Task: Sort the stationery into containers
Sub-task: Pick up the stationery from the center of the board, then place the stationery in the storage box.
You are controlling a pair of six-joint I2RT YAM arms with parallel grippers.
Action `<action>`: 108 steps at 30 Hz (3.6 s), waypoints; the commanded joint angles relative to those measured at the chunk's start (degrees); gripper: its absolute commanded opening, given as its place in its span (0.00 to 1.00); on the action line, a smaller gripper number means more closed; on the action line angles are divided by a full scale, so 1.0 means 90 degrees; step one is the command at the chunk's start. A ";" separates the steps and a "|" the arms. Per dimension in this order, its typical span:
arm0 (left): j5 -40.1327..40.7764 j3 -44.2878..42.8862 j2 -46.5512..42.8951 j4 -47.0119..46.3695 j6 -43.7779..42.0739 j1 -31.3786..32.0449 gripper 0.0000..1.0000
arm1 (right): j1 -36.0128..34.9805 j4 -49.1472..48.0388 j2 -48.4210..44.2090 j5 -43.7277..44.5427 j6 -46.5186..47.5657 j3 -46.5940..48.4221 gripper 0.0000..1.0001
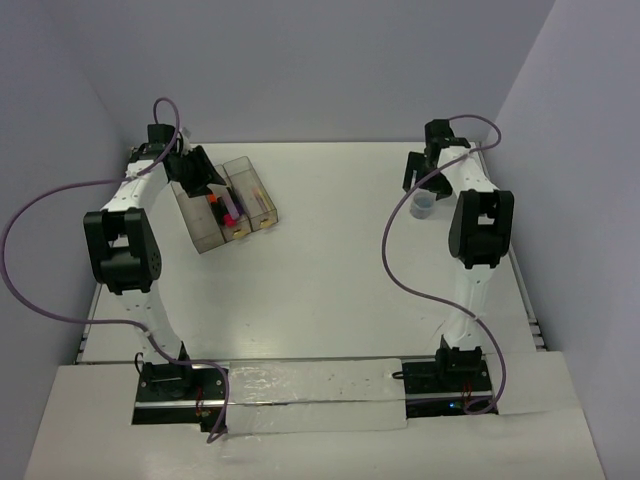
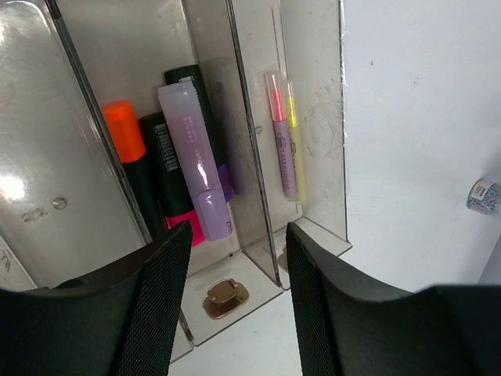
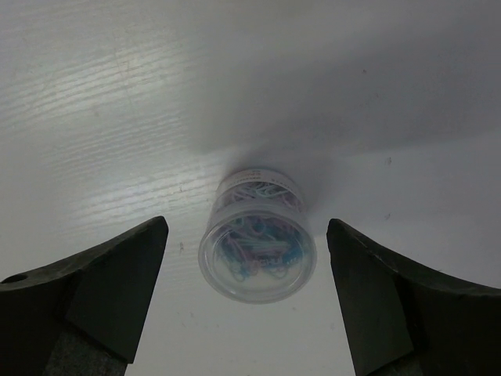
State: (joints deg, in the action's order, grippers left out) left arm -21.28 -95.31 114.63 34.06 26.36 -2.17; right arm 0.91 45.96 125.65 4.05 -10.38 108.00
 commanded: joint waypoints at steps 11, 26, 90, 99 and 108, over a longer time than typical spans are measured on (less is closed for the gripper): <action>-0.0283 -0.0202 -0.0333 0.0082 -0.0057 0.0007 0.58 | -0.0003 -0.0222 0.0018 0.0281 0.0108 -0.0404 0.37; -0.0809 -0.0264 -0.1505 0.0231 -0.1111 0.0171 0.58 | -0.1928 -0.0742 -0.2622 -0.0038 0.1914 -0.1140 0.00; 0.0553 0.3417 -0.6028 -0.1915 -0.6015 0.4275 0.84 | -0.5169 -0.1669 -0.3765 -0.2872 -0.1943 -0.0764 0.00; 0.0587 0.3627 -0.6281 -0.1802 -0.6219 0.4265 0.89 | -0.5169 -0.1786 -0.3813 -0.2999 -0.2040 -0.0730 0.00; 0.0556 0.3635 -0.6164 -0.1696 -0.6257 0.4265 0.90 | -0.5159 -0.1893 -0.3940 -0.3028 -0.2070 -0.0818 0.00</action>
State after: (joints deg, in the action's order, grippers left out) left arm -16.65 -62.02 59.11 18.63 -29.23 36.18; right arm -45.23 32.73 94.57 -22.13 -28.51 99.72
